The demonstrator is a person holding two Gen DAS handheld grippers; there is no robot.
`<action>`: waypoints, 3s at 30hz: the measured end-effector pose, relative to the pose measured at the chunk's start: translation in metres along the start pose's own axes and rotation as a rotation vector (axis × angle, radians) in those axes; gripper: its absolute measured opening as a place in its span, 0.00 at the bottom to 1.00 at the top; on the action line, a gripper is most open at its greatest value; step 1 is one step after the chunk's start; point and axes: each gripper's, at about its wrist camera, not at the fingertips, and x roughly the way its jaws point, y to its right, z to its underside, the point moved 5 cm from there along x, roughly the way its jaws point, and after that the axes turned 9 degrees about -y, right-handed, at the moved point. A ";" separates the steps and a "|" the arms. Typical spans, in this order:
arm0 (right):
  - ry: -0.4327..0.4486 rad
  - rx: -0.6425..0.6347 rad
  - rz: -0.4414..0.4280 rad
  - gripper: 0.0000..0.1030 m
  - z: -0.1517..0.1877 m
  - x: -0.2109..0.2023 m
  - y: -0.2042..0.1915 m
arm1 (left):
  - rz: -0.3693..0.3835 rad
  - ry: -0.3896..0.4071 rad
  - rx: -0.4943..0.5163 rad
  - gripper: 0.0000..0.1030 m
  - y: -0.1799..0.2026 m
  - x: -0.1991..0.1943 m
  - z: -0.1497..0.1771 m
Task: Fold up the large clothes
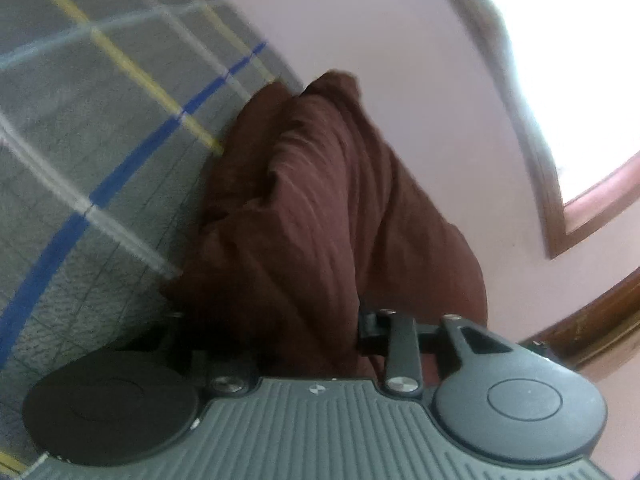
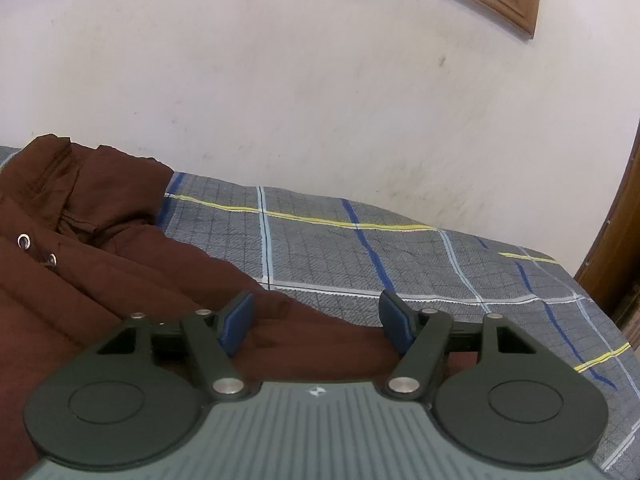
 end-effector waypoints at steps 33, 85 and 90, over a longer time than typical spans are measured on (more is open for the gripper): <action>-0.122 0.090 -0.777 0.32 -0.008 -0.033 -0.076 | 0.028 0.267 0.632 0.31 0.249 0.005 0.059; -0.120 0.259 -0.463 0.50 0.049 -0.073 0.191 | 0.165 0.005 0.843 0.33 0.313 0.176 0.162; 0.037 0.367 -0.481 0.52 0.000 -0.139 0.209 | 0.183 -0.004 0.845 0.33 0.309 0.175 0.170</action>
